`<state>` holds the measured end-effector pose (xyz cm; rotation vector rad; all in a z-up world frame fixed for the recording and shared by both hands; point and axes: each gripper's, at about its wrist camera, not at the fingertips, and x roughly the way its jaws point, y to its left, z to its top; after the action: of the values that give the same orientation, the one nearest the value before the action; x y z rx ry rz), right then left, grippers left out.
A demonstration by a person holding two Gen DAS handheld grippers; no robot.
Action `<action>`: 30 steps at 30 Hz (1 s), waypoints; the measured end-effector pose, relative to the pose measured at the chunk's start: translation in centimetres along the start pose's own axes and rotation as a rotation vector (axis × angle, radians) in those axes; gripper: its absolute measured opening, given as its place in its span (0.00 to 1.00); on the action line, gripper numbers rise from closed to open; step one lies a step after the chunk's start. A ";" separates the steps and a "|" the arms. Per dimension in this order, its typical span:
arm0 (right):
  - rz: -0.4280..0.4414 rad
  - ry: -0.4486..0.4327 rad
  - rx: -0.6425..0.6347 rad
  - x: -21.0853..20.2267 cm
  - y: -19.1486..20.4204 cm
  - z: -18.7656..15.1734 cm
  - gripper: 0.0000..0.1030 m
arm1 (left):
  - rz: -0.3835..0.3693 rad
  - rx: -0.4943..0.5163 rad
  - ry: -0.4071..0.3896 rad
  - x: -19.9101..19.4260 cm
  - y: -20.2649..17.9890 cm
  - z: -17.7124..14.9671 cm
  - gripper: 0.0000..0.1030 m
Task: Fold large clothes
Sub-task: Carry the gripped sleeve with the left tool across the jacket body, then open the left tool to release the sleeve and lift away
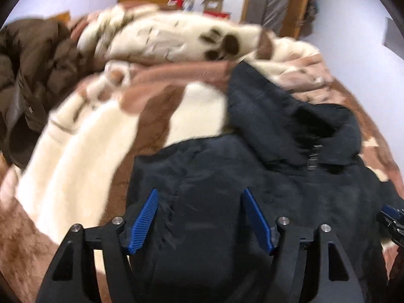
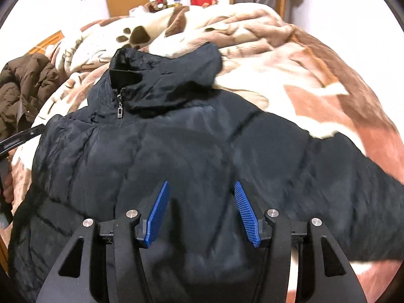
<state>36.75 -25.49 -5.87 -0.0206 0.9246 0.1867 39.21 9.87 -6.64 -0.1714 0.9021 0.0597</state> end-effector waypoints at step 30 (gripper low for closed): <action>0.014 0.133 -0.007 2.4 -0.5 -2.6 0.54 | 0.015 -0.017 0.040 -1.8 0.4 -5.7 0.60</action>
<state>36.19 -25.89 -9.38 -0.0331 1.0573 0.2029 33.62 9.28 -8.77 -0.1821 0.9426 0.0779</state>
